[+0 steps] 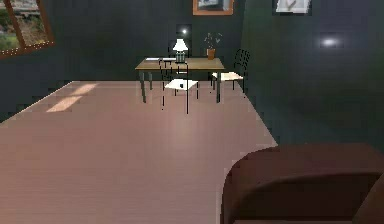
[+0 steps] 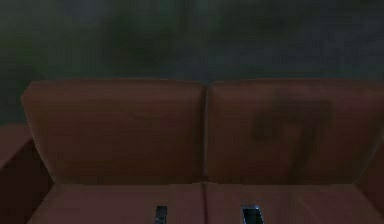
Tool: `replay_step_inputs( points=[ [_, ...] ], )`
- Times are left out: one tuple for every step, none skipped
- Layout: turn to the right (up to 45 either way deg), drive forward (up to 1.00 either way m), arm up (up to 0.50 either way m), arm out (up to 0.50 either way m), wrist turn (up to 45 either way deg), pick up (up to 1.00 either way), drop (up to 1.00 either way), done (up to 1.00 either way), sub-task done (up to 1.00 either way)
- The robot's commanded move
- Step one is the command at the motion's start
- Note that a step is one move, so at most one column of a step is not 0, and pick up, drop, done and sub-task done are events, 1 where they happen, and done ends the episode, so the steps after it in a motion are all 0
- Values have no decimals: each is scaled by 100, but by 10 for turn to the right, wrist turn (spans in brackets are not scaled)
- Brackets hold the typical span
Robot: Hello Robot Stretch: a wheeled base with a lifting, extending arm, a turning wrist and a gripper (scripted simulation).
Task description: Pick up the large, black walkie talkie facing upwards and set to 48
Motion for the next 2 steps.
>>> replay_step_inputs(
  points=[
    [0,0,10,0,0,0,0,0,0],
    [0,0,0,0,0,0,0,100,0]
  ],
)
